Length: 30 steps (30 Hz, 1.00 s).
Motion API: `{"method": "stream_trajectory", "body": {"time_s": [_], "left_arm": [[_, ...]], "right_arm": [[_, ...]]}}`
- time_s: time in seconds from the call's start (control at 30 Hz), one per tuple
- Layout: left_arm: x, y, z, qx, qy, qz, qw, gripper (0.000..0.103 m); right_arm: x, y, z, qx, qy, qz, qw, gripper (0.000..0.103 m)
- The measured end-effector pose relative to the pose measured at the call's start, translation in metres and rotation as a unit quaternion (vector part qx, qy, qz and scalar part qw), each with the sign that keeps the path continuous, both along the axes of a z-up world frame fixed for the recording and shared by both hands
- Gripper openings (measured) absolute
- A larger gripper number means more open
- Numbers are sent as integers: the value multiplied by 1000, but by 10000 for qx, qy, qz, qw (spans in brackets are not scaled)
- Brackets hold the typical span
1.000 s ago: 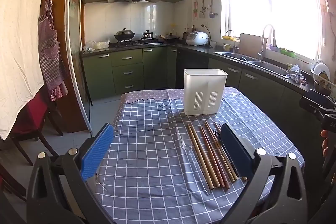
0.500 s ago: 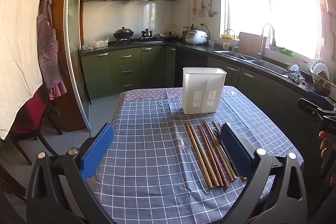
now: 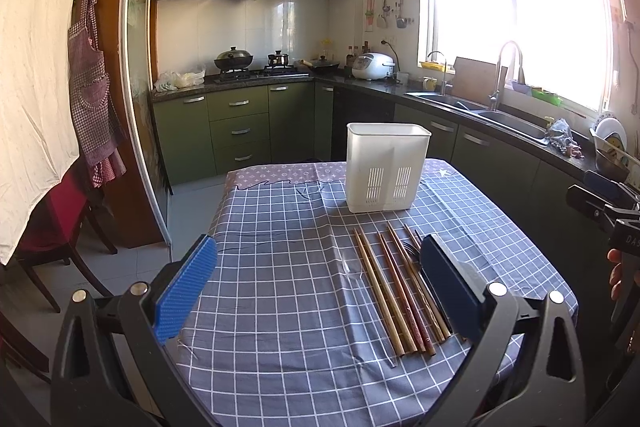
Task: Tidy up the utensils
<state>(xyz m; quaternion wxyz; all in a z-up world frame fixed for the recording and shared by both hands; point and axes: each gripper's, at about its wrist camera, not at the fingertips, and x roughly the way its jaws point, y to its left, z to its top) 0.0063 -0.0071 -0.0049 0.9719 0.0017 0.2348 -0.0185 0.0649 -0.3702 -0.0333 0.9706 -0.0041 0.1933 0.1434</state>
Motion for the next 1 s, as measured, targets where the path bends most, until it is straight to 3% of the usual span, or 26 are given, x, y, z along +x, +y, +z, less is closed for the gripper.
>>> {"method": "stream_trajectory", "body": {"time_s": [1.0], "left_arm": [[0,1,-3,-23,47,-29,10000,97]], "right_arm": [[0,1,-2,-7,24,17,10000,99]]}}
